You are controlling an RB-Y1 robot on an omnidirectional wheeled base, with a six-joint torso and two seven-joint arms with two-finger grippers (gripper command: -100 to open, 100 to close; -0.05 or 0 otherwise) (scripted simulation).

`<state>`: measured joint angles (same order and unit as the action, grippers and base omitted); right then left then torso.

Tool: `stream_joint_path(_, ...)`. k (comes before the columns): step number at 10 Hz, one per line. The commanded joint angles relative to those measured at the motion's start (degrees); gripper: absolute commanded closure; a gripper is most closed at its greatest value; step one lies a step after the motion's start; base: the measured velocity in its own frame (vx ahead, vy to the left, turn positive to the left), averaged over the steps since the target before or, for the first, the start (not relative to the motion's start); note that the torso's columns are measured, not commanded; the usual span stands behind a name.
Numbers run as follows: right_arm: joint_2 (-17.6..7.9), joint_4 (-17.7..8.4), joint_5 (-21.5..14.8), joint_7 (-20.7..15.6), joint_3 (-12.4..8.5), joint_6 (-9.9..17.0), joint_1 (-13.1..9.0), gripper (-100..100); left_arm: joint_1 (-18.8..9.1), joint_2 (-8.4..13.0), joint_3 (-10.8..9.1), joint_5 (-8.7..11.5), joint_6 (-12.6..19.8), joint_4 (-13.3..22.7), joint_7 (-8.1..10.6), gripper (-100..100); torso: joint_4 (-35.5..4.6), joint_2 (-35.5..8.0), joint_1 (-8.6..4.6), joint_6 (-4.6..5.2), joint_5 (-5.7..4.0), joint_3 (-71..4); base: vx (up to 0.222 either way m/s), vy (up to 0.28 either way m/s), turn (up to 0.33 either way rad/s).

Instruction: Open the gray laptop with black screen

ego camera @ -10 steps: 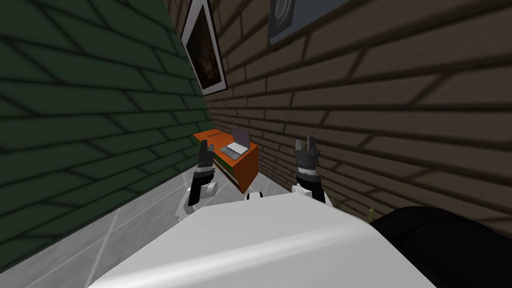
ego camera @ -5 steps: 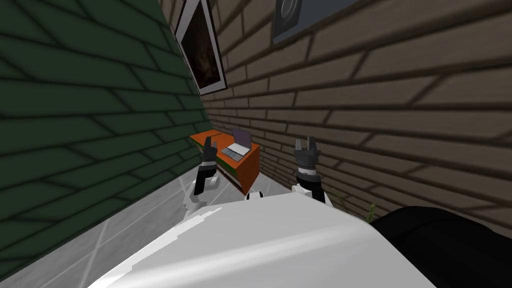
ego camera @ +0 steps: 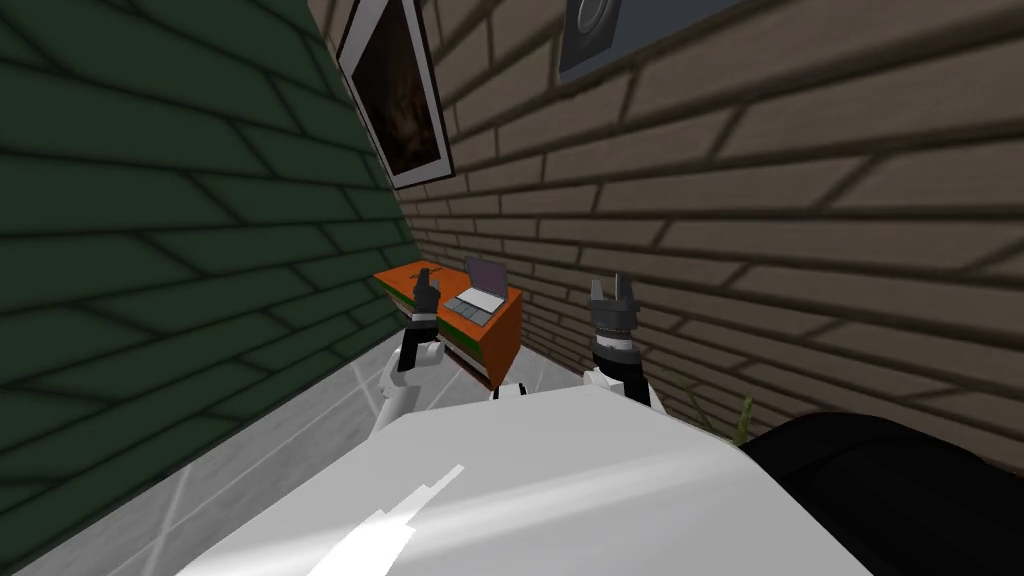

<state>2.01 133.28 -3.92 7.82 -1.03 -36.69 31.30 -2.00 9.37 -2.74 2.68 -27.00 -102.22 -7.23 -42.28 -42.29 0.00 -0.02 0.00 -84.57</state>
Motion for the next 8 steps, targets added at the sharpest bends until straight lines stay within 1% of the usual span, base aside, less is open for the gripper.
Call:
stream_joint_path(1,0.0,0.0,0.0,0.0,0.0,0.0,0.0,0,-3.9,0.1,0.09,0.4,1.4,3.1,-0.05,-100,0.0,0.0,0.01,0.03,0.0,0.0,0.035,0.114,-0.066)
stream_joint_path(2,0.0,0.0,0.0,0.0,0.0,0.0,0.0,0,-5.9,0.3,0.18,0.7,2.4,5.9,-0.01,-100,0.0,0.0,-0.03,0.0,-0.01,0.0,0.027,0.13,-0.111)
stream_joint_path(3,0.0,0.0,0.0,0.0,0.0,0.0,0.0,0,-7.0,0.3,0.18,0.7,2.4,6.0,-0.01,-100,0.0,0.0,0.02,0.03,0.0,0.0,0.02,0.126,-0.075)
stream_joint_path(4,0.0,0.0,0.0,0.0,0.0,0.0,0.0,0,-8.8,0.5,0.36,1.0,3.6,8.4,0.0,-100,0.0,0.0,0.0,0.0,0.0,0.0,0.029,0.142,-0.116)
stream_joint_path(5,0.0,0.0,0.0,0.0,0.0,0.0,0.0,0,-10.1,0.5,0.36,1.0,3.6,8.9,0.0,-100,0.0,0.0,0.05,0.03,0.01,0.0,0.008,0.12,-0.068)
stream_joint_path(6,0.0,0.0,0.0,0.0,0.0,0.0,0.0,0,-11.8,0.7,0.63,1.2,4.7,10.7,-0.01,-100,0.0,0.0,-0.04,0.0,-0.01,0.0,0.02,0.131,-0.13)
stream_joint_path(7,0.0,0.0,0.0,0.0,0.0,0.0,0.0,0,-13.2,0.7,0.63,1.2,4.7,11.8,-0.01,-100,0.0,0.0,0.0,0.03,-0.01,0.0,0.03,0.114,-0.072)
stream_joint_path(8,0.0,0.0,0.0,0.0,0.0,0.0,0.0,0,-15.5,0.8,0.99,1.4,5.9,14.0,-0.03,-100,0.0,0.1,-0.06,0.0,-0.01,0.0,0.037,0.134,-0.124)
